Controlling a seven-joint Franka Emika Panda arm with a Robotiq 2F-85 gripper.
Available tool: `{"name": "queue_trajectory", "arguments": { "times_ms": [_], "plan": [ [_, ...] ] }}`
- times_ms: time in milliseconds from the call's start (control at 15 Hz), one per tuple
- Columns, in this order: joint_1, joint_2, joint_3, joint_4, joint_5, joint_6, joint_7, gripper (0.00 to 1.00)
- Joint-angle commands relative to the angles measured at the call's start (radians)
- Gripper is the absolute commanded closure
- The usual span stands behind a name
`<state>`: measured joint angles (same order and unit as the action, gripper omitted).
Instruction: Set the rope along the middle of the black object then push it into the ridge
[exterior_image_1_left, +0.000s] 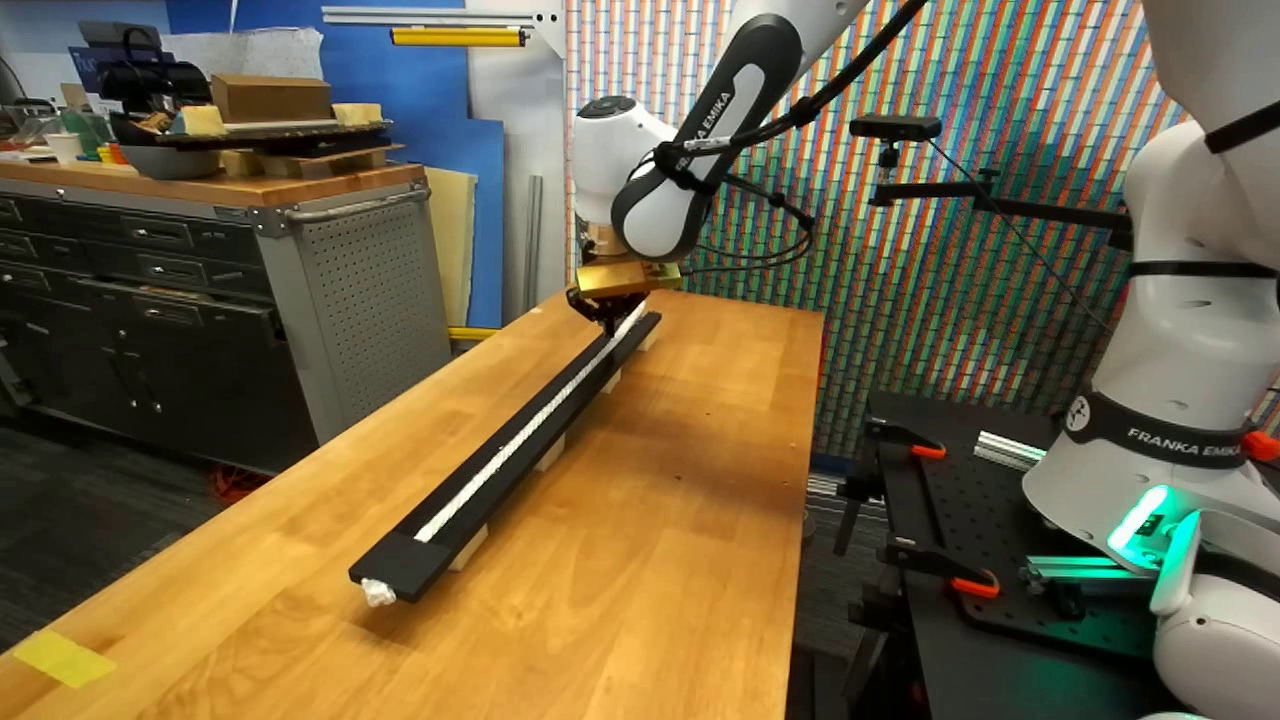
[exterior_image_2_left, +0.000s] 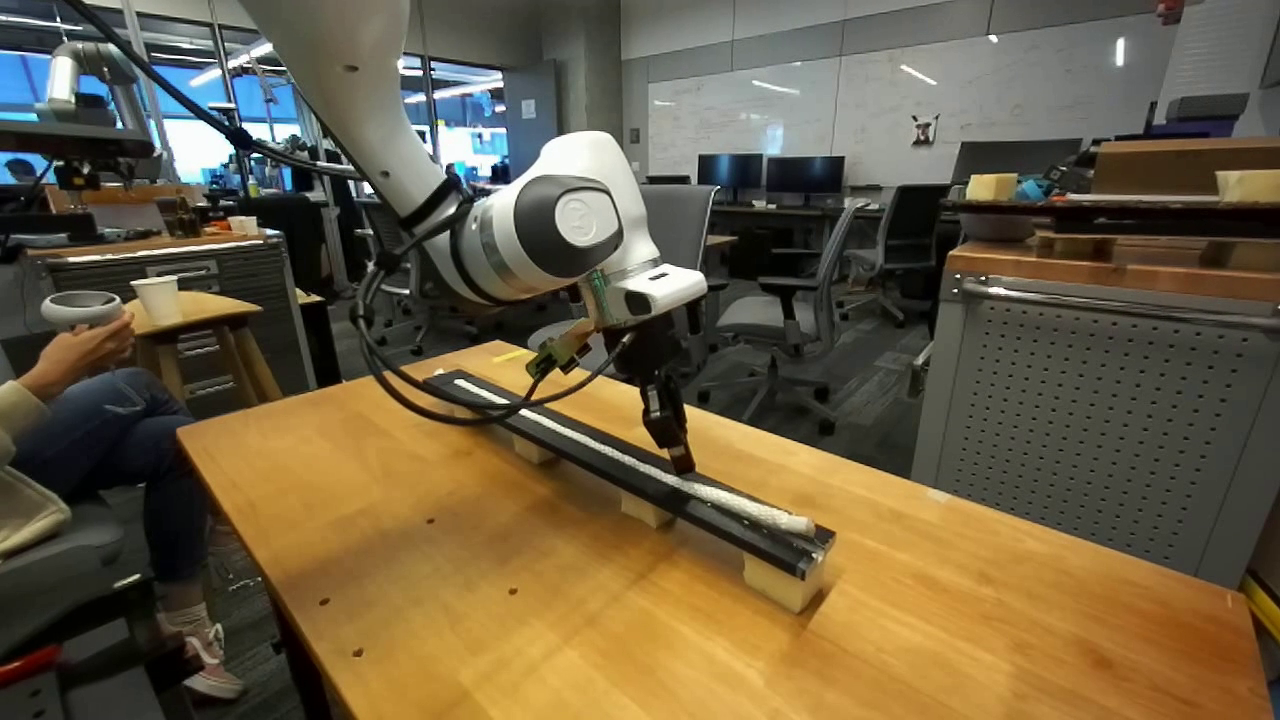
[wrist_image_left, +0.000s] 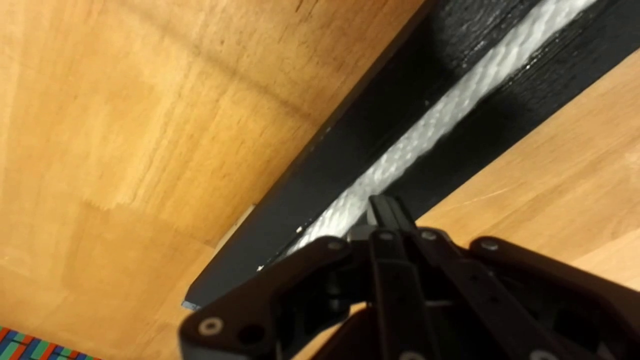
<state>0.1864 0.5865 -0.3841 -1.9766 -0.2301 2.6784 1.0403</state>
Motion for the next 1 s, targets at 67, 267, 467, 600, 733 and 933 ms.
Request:
{"name": "queue_trajectory", "arguments": {
  "times_ms": [67, 267, 467, 600, 733, 933],
  "plan": [
    [-0.003, 0.029, -0.003, 0.026, -0.008, -0.025, 0.021, 1.0],
    [-0.022, 0.066, 0.013, 0.051, 0.009, -0.047, 0.005, 1.0],
    [-0.031, 0.075, 0.019, 0.07, 0.012, -0.076, 0.003, 1.0],
    [-0.024, 0.069, 0.01, 0.068, 0.002, -0.078, 0.018, 1.0],
    [-0.003, 0.057, -0.018, 0.054, -0.017, -0.056, 0.064, 1.0],
    [0.024, 0.043, -0.057, 0.034, -0.051, -0.035, 0.144, 1.0]
  ]
}}
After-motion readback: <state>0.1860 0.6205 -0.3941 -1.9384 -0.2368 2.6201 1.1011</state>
